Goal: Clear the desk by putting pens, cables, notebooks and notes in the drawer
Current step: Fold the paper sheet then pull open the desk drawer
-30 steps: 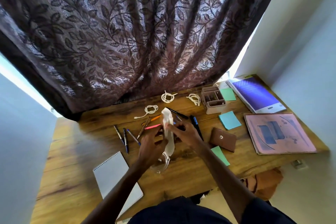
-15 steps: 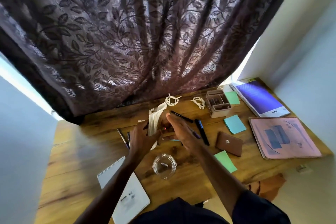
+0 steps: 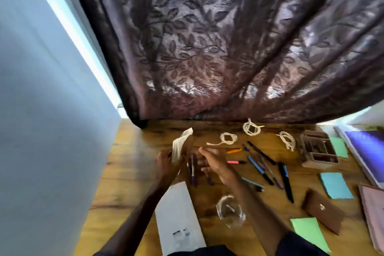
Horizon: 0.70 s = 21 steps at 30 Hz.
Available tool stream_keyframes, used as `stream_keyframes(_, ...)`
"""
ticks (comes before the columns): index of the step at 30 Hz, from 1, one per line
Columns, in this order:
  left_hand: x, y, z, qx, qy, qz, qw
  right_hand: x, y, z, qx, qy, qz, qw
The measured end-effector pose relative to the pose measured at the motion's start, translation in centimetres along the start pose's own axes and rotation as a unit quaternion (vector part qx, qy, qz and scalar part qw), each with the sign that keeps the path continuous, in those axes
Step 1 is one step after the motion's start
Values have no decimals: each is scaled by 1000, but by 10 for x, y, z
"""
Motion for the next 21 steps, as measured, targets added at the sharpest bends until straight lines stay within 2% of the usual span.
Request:
stream_keyframes(7,86,-57,-51,-106,-98,-32,989,8,70,-37,57,4,37,998)
stream_keyframes(10,117,-73,-70,-115,-136,-66,982,6,84,-45,59,0,58,997)
stream_keyframes(21,148,-109,-101,-178,-203,-124,955,-9,82,-50,56,12,76,996)
Point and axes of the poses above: each hand's wrist, its own z-axis away from the middle knuckle, its own y-axis out of the palm, x = y × z, the point moved 8 cm from there along -z, towards the middle knuckle, and after that the axes turned 5 degrees about -x, right-handed, at the moved point
